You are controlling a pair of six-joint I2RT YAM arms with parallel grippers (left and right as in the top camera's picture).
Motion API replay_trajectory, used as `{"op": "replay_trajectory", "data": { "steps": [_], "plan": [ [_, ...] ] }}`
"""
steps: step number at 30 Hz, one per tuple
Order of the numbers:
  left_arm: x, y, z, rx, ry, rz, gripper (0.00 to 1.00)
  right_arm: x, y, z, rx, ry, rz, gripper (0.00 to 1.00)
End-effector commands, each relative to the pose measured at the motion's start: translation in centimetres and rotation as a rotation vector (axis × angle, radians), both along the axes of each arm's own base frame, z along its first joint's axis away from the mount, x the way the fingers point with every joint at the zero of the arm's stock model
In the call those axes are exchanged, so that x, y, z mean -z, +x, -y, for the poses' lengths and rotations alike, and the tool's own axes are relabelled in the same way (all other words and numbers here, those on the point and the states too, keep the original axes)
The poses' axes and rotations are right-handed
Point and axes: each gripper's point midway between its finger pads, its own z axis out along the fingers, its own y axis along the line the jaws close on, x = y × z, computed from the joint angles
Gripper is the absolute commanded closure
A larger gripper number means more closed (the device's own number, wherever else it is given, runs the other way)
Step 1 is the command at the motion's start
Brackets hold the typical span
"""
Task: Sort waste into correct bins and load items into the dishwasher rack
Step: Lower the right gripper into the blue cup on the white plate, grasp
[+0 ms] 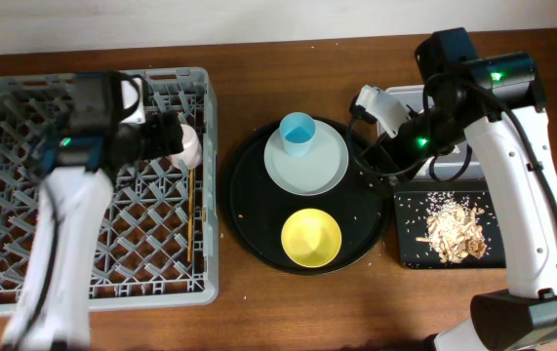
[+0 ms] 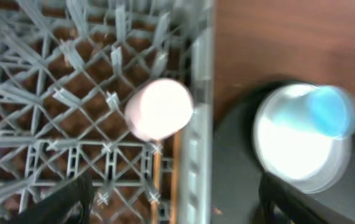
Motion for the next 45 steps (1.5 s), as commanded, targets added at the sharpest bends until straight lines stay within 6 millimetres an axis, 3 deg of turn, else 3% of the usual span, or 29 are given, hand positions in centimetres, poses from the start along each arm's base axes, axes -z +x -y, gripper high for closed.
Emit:
{"op": "replay_trajectory", "data": {
  "steps": [1, 3, 6, 8, 12, 15, 18, 21, 23, 24, 27, 30, 35, 40, 45],
  "plan": [
    [-5.2, -4.7, 0.5, 0.01, -0.045, 0.064, 0.02, 0.1, 0.2, 0.0, 0.008, 0.001, -0.002, 0.02],
    [-5.8, -7.4, 0.5, 0.009, -0.045, 0.042, 0.01, -0.5, 0.2, -1.0, -0.001, 0.066, -0.004, 0.02],
    [-6.0, -10.0, 0.5, 0.008, -0.044, 0.005, 0.01, -2.7, 1.1, -3.7, -0.038, 0.253, 0.049, 0.02],
    [-5.7, -11.6, 0.5, 0.007, -0.044, -0.034, 0.01, -2.9, 1.9, -4.7, -0.034, 0.281, 0.066, 0.02],
    [-5.2, -12.5, 0.5, 0.006, -0.044, -0.071, 0.01, -0.7, 5.6, -5.5, 0.16, 0.156, 0.066, 0.02],
    [-5.2, -12.5, 0.5, 0.006, -0.044, -0.075, 0.01, 1.1, 7.8, -6.7, 0.206, 0.056, 0.125, 0.02],
    [-5.2, -12.5, 0.5, 0.007, -0.044, -0.075, 0.01, 2.5, 7.8, -9.1, 0.152, 0.055, 0.111, 0.02],
    [-5.2, -12.5, 0.5, 0.006, -0.044, -0.075, 0.01, 2.8, 8.8, -10.3, 0.136, 0.065, 0.149, 0.01],
    [-5.2, -12.5, 0.5, 0.007, -0.045, -0.074, 0.01, 3.0, 9.9, -10.7, 0.14, 0.077, 0.181, 0.44],
    [-5.2, -12.5, 0.5, 0.006, -0.044, -0.075, 0.01, 3.4, 10.9, -10.5, 0.187, 0.063, 0.186, 0.52],
    [-5.2, -12.5, 0.5, 0.006, -0.044, -0.075, 0.0, 5.3, 12.9, -9.6, 0.319, -0.004, 0.175, 0.59],
    [-5.2, -12.5, 0.5, 0.007, -0.044, -0.075, 0.01, 7.9, 14.0, -10.0, 0.317, -0.03, 0.153, 0.64],
    [-5.2, -12.5, 0.5, 0.007, -0.044, -0.075, 0.01, 13.1, 14.3, -12.1, 0.276, -0.078, 0.089, 0.64],
    [-5.2, -12.5, 0.5, 0.006, -0.044, -0.074, 0.01, 18.2, 15.0, -11.6, 0.287, -0.241, 0.096, 0.66],
    [-5.2, -12.5, 0.5, 0.006, -0.044, -0.075, 0.01, 19.0, 14.9, -11.5, 0.286, -0.264, 0.091, 0.78]
  ]
}}
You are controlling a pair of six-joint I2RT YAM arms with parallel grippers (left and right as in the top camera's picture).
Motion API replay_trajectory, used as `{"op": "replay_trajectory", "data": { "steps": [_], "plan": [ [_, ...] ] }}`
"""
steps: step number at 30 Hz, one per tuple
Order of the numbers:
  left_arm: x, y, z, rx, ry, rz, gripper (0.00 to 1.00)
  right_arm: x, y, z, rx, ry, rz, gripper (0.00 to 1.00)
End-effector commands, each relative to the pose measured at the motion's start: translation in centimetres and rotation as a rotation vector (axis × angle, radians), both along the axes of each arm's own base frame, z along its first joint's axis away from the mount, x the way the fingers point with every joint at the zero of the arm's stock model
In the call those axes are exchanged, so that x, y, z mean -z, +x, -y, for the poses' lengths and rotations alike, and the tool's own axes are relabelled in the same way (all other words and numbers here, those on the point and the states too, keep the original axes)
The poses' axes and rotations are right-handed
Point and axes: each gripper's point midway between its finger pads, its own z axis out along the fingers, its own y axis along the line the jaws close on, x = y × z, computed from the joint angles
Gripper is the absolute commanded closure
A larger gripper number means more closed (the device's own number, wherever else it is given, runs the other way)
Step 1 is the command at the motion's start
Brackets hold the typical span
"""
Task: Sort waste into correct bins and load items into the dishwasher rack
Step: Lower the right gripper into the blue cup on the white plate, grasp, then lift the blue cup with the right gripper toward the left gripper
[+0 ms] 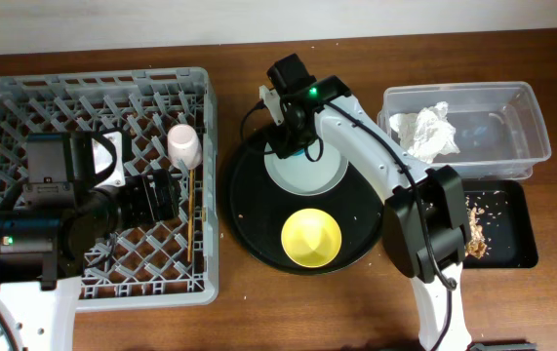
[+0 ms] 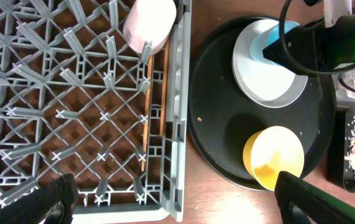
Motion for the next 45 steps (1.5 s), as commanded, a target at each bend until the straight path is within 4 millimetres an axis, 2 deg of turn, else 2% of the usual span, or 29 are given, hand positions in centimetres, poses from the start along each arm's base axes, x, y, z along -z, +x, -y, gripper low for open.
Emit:
{"op": "replay_trajectory", "data": {
  "steps": [1, 4, 7, 21, 23, 24, 27, 29, 34, 36, 37, 39, 42, 45],
  "plan": [
    [-0.4, -0.1, 0.1, -0.003, -0.011, 0.011, 0.01, 0.4, 0.5, 0.9, 0.025, -0.059, 0.024, 0.78],
    [-0.4, -0.1, 0.1, -0.003, -0.011, 0.012, 0.01, 0.5, 0.7, 1.7, 0.038, -0.101, 0.038, 0.78],
    [-0.4, -0.1, 0.1, -0.003, -0.011, 0.011, 0.01, 0.5, 0.7, 1.7, 0.038, -0.101, 0.038, 0.72],
    [-0.4, -0.1, 0.1, -0.003, -0.011, 0.011, 0.01, 0.5, 0.9, 1.6, 0.038, -0.098, 0.044, 0.77],
    [-0.4, -0.1, 0.1, -0.003, -0.012, 0.012, 0.01, 0.5, 0.9, 1.6, 0.038, -0.098, 0.044, 0.84],
    [-0.4, -0.1, 0.1, -0.003, -0.012, 0.011, 0.01, 0.5, 0.9, 1.6, 0.039, -0.098, 0.043, 0.96],
    [-0.4, -0.1, 0.1, -0.003, -0.011, 0.011, 0.01, -0.4, 1.2, 1.5, 0.04, -0.088, 0.061, 0.96],
    [-0.4, -0.1, 0.1, -0.003, -0.012, 0.011, 0.01, -2.6, 1.5, 1.3, 0.041, -0.075, 0.084, 0.96],
    [-0.4, -0.1, 0.1, -0.003, -0.011, 0.011, 0.0, -12.0, 0.7, 1.7, 0.044, -0.029, 0.171, 0.96],
    [-0.4, -0.1, 0.1, -0.003, -0.011, 0.011, 0.01, -16.0, -0.9, 2.5, 0.037, -0.021, 0.193, 0.96],
    [-0.4, -0.1, 0.1, -0.003, -0.011, 0.011, 0.01, -18.9, -2.4, 3.3, 0.036, -0.011, 0.205, 0.96],
    [-0.4, -0.1, 0.1, -0.003, -0.011, 0.011, 0.01, -21.9, -4.7, 4.3, 0.033, 0.016, 0.205, 0.96],
    [-0.4, -0.1, 0.1, -0.003, -0.011, 0.011, 0.01, -24.9, -7.3, 5.6, 0.031, 0.079, 0.193, 0.96],
    [-0.4, -0.1, 0.1, -0.003, -0.011, 0.011, 0.01, -27.6, -9.6, 6.1, -0.05, 0.239, 0.172, 0.96]
  ]
}}
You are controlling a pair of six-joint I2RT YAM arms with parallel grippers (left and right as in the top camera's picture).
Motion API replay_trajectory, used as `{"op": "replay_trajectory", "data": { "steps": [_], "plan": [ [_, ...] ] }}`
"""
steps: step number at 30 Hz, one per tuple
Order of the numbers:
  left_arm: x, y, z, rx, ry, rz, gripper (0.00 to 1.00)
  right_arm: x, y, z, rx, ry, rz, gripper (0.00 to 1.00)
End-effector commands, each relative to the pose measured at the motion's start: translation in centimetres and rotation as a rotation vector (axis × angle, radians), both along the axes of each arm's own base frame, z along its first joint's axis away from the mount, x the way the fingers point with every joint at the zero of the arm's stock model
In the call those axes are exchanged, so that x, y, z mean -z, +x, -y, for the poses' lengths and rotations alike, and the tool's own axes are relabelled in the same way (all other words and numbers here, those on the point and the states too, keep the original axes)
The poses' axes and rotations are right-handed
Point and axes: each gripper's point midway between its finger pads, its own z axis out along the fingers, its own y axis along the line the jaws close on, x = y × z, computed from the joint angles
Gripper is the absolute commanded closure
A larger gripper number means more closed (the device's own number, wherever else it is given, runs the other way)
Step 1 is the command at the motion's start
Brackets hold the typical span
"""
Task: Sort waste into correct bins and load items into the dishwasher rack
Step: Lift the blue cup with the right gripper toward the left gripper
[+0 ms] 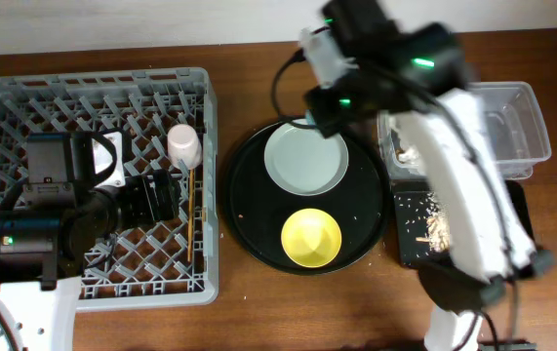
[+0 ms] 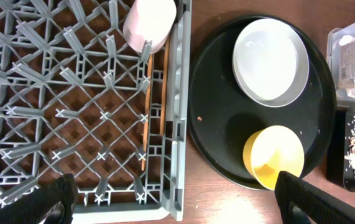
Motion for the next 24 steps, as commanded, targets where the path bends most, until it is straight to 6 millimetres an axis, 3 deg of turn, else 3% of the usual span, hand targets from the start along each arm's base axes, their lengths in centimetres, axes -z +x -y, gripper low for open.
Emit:
{"op": "replay_trajectory", "data": {
  "steps": [1, 4, 6, 9, 11, 12, 15, 18, 24],
  "plan": [
    [-0.5, 0.0, 0.1, -0.004, -0.012, 0.014, 0.01, -3.8, -2.0, 0.0, -0.116, 0.246, -0.008, 0.96],
    [-1.3, 1.3, 0.1, -0.003, -0.013, 0.08, 0.0, -6.0, -2.3, 0.4, -0.18, 0.436, -0.019, 0.96],
    [-1.9, 1.6, 1.2, 0.033, -0.066, 0.102, 0.01, -6.6, -2.3, 0.8, -0.2, 0.501, -0.025, 0.96],
    [-4.9, 1.4, 6.4, 0.3, -0.292, 0.207, 0.01, -7.1, -2.5, 0.6, -0.23, 0.575, -0.049, 0.96],
    [-10.3, -0.6, 11.4, 0.671, -0.527, 0.41, 0.01, -7.4, -3.4, -0.7, -0.321, 0.647, -0.067, 0.96],
    [-11.5, -1.0, 12.0, 0.728, -0.569, 0.453, 0.01, -7.5, -3.8, -1.2, -0.347, 0.671, -0.078, 0.96],
    [-13.7, -1.1, 12.6, 0.822, -0.594, 0.561, 0.01, -7.6, -5.4, -3.3, -0.455, 0.736, -0.113, 0.96],
    [-14.0, -0.8, 12.6, 0.831, -0.58, 0.59, 0.01, -8.4, -7.4, -5.6, -0.566, 0.802, -0.141, 0.96],
    [-14.0, -0.8, 12.6, 0.833, -0.578, 0.593, 0.01, -11.2, -10.4, -7.5, -0.714, 0.957, -0.156, 0.96]
  ]
}}
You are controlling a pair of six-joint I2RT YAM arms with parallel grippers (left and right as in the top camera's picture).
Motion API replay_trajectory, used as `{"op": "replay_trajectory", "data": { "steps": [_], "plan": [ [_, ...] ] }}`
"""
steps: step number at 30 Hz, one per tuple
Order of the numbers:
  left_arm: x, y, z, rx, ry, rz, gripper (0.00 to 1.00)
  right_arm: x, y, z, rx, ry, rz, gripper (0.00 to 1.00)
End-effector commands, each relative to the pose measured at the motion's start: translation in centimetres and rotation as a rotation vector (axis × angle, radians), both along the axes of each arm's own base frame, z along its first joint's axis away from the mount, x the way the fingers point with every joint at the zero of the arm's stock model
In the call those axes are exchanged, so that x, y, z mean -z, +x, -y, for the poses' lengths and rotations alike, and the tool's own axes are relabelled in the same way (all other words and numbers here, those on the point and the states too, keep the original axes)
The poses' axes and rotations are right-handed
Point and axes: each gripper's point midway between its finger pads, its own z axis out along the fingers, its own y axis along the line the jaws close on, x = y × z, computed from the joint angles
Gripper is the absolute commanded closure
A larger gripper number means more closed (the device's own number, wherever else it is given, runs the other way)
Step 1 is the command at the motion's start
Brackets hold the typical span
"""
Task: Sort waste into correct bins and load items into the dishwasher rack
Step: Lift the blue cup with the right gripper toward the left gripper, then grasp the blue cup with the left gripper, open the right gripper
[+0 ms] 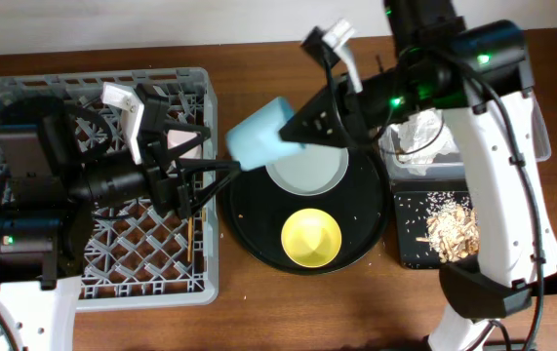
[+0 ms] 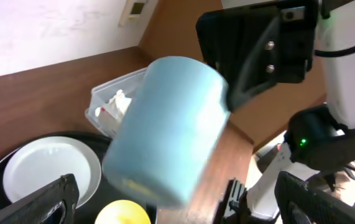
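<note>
The light blue cup (image 1: 261, 137) hangs in the air on its side, over the gap between rack and tray, with my right gripper (image 1: 298, 125) shut on it. In the left wrist view the blue cup (image 2: 168, 130) fills the middle, with the right gripper (image 2: 252, 56) behind it. My left gripper (image 1: 212, 153) is raised over the grey dishwasher rack (image 1: 5, 283) and points at the cup, open, with its fingertips (image 2: 53, 199) wide apart below the cup. The white plate (image 1: 309, 172) and the yellow bowl (image 1: 310, 237) sit on the round black tray (image 1: 249, 224).
A wooden chopstick (image 1: 190, 239) lies in the rack near its right wall. At the right stand a clear bin (image 1: 537, 136) with crumpled tissue (image 1: 417, 132) and a black bin (image 1: 405, 249) with food scraps (image 1: 449, 229).
My left gripper has risen from low over the rack and turned toward the right arm. My right gripper, then blurred above the plate, now holds the blue cup beside the rack's right edge.
First my left gripper stood open over a pink cup in the rack, the blue cup sat on the white plate, and my right gripper was by the clear bin. Then the right gripper was at the blue cup. Then the plate was bare. Now the cup hangs between both grippers.
</note>
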Motion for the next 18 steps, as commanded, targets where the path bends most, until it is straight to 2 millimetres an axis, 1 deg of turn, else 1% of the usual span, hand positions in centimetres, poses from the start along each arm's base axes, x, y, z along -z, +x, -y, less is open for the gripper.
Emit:
{"op": "replay_trajectory", "data": {
  "steps": [1, 6, 10, 13, 16, 17, 18],
  "plan": [
    [-0.9, -0.8, 0.3, 0.047, -0.014, 0.048, 0.01, -2.3, -2.2, -1.1, -0.111, 0.149, -0.017, 0.96],
    [-1.0, -0.9, 0.4, 0.05, -0.016, 0.051, 0.02, -2.4, -3.0, -1.9, -0.144, 0.152, -0.016, 0.96],
    [-1.9, -2.4, 1.0, 0.144, -0.072, 0.051, 0.04, -2.6, -2.9, -1.9, -0.152, 0.17, 0.009, 0.96],
    [-2.8, -4.1, 1.4, 0.242, -0.131, 0.052, 0.06, -2.7, -2.9, -2.0, -0.156, 0.178, 0.023, 0.96],
    [-3.2, -4.7, 1.5, 0.277, -0.153, 0.052, 0.11, -2.8, -2.8, -2.0, -0.157, 0.182, 0.034, 0.96],
    [-3.2, -4.8, 1.5, 0.28, -0.154, 0.051, 0.16, -2.9, -2.8, -2.0, -0.16, 0.189, 0.038, 0.96],
    [-3.2, -4.8, 1.6, 0.283, -0.153, 0.052, 0.18, -3.1, -2.8, -2.0, -0.166, 0.203, 0.041, 0.96]
  ]
}}
